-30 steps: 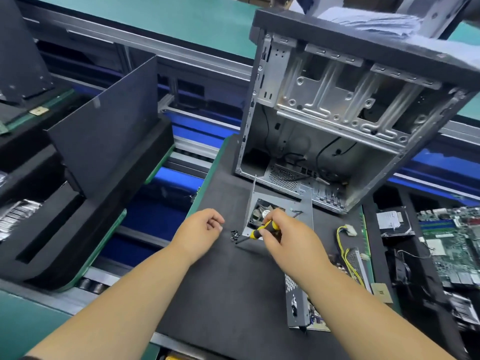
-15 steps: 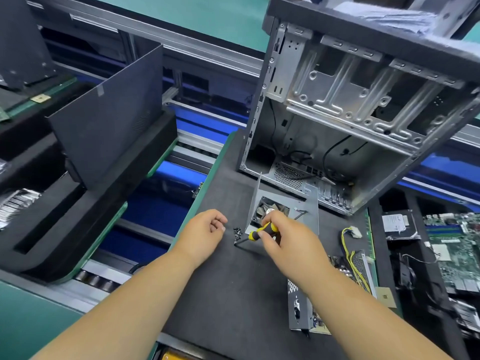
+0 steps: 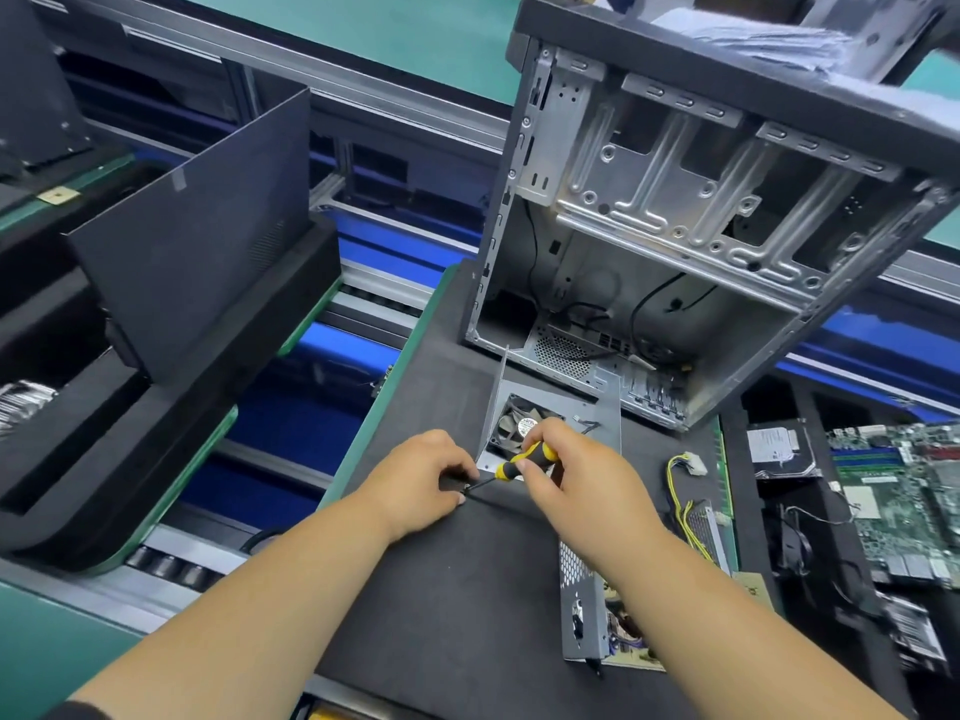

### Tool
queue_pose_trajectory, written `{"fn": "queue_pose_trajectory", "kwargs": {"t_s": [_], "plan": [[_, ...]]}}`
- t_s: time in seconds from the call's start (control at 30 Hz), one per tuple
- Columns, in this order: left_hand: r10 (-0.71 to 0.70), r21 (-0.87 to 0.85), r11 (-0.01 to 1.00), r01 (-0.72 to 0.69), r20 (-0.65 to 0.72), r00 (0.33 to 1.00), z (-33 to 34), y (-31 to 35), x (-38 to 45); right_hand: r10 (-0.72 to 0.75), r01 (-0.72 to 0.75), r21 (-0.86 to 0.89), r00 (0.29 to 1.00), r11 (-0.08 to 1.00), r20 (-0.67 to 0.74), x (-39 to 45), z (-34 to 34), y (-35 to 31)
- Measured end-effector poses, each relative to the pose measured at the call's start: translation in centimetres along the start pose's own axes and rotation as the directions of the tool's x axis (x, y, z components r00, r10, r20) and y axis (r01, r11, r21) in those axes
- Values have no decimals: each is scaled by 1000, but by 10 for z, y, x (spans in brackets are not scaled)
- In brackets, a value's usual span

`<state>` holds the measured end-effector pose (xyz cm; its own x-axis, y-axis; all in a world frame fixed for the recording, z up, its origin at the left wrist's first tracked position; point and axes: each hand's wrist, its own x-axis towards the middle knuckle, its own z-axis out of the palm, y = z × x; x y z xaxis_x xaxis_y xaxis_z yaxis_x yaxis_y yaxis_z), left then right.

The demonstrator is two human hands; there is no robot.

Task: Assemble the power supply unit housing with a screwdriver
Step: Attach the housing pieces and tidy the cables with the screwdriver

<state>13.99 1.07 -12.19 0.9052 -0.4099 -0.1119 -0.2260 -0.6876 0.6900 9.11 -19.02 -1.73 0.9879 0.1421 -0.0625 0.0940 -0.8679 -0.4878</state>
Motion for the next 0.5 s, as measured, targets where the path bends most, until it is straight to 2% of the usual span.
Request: {"fn": "queue_pose_trajectory", "kwargs": {"t_s": [0.33, 0.5], "plan": [[-36, 17, 999, 38, -131, 991, 6, 2, 11, -1, 1, 9, 1000, 1000, -31, 3, -13, 2], [-105, -134, 988, 81, -186, 977, 4, 5, 12, -6, 11, 63, 996, 998, -84, 1, -28, 4]]}}
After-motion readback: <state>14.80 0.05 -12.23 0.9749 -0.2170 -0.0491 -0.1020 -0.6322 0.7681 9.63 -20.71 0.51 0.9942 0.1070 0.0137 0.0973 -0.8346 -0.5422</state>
